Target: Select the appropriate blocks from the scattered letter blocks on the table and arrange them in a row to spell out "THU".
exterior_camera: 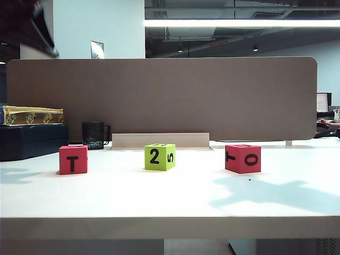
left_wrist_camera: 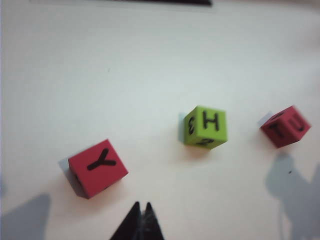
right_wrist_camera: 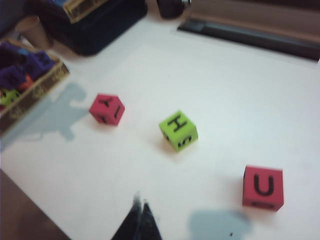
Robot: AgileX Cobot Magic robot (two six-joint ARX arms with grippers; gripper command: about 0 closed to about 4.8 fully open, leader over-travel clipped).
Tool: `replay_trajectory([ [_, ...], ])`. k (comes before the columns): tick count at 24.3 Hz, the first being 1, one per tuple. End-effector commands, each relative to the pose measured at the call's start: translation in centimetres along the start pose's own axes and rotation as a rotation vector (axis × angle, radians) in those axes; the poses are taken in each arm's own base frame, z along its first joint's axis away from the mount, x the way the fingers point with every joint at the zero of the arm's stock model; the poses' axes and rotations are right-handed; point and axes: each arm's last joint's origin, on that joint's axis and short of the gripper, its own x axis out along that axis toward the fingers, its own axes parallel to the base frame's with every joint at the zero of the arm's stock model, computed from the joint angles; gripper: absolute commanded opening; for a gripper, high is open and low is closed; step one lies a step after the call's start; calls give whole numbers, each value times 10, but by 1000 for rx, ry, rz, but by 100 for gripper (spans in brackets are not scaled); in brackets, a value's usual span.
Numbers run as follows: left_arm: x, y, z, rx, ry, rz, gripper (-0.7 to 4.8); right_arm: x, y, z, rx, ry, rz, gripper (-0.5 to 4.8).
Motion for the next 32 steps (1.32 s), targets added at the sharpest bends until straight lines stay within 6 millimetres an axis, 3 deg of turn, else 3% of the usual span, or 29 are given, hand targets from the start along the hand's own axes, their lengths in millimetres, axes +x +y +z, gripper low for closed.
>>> replay_trajectory([
  [1, 31, 11, 6, -12, 81, 0, -3, 25, -1, -6, 20, 112, 17, -5],
  [6, 84, 32, 11, -12, 129, 18, -5, 73, -3, -12, 36, 181, 42, -5],
  [12, 115, 46, 20, 45, 174, 147, -5, 98, 11, -15, 4, 213, 61, -5],
  [18, 123, 43, 24, 51, 261, 155, -5, 104, 21, -17, -25, 233, 41, -5],
  [25, 158, 46, 2, 32, 391, 139, -5, 106, 21, -19, -29, 247, 7, -5],
  [32, 163, 44, 2, 40, 405, 142, -5, 106, 21, -20, -29, 252, 5, -5],
])
